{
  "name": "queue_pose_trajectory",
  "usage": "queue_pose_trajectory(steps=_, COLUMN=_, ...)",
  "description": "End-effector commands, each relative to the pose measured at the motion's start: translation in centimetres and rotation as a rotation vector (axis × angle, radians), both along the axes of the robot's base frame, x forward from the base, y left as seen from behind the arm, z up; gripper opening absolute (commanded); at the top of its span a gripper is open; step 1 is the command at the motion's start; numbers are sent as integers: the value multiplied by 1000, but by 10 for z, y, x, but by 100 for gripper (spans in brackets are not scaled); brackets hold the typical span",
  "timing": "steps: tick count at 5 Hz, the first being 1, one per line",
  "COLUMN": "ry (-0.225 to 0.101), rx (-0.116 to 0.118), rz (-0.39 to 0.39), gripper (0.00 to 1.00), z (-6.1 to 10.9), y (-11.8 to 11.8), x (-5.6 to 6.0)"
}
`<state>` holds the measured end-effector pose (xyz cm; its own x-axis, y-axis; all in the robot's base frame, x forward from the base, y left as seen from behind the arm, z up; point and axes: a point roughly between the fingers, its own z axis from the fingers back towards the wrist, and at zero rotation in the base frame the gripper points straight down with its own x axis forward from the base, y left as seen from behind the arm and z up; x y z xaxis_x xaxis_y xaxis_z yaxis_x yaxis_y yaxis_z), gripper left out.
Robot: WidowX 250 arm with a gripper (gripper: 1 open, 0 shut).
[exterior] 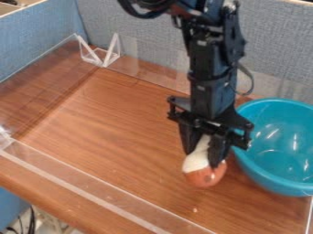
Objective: Put the mushroom in the blue bowl
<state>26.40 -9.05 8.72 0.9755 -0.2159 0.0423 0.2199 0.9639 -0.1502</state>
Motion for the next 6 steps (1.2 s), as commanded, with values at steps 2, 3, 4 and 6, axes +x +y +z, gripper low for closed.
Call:
queue_pose_trajectory(steps=2, ry=-148, rx=-2, rz=-57, gripper=0, z=59, y=-30, x=26)
queue_pose_trajectory(steps=3, ry=-182, rx=-9, rz=-173, gripper=0, z=70, y=-76, x=41)
queue_pose_trajectory(steps=4, ry=-189, rx=-22, rz=-239, gripper=0, z=69, y=-93, x=51)
queue_pose_trajectory(steps=6, ry=-213, rx=-19, rz=-251, gripper=0, z=80, y=-93, x=45)
